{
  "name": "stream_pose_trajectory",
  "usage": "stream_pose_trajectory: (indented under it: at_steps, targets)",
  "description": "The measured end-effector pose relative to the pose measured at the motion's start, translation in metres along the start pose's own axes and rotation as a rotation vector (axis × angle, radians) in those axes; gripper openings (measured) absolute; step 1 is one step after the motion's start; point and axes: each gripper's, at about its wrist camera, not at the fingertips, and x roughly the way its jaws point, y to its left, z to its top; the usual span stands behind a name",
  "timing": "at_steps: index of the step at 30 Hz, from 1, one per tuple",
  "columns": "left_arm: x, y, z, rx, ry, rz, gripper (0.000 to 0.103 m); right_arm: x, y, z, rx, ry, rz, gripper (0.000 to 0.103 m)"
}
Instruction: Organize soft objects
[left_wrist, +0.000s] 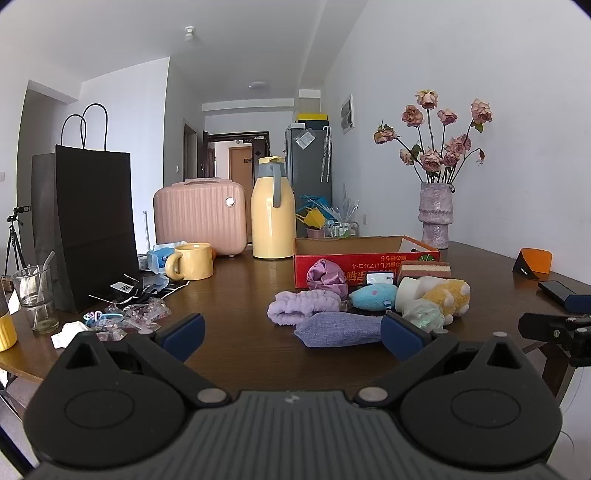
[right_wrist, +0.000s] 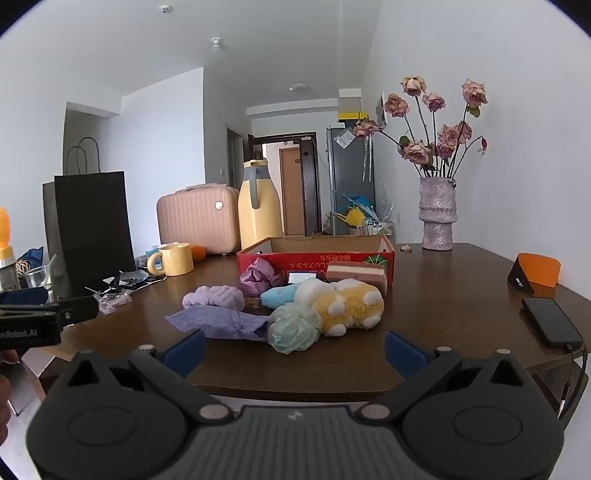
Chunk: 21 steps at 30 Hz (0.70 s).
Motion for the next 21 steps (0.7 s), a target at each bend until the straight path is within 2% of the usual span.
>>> stream_pose_trajectory:
  at_steps: [21]
  targets:
    - [0.0003,-0.0013,-0.0018,0.003,0.002,-0.001,0.103,-0.0005,-0.0058,0.0004,0.031,-0.008,-0.011,0.103]
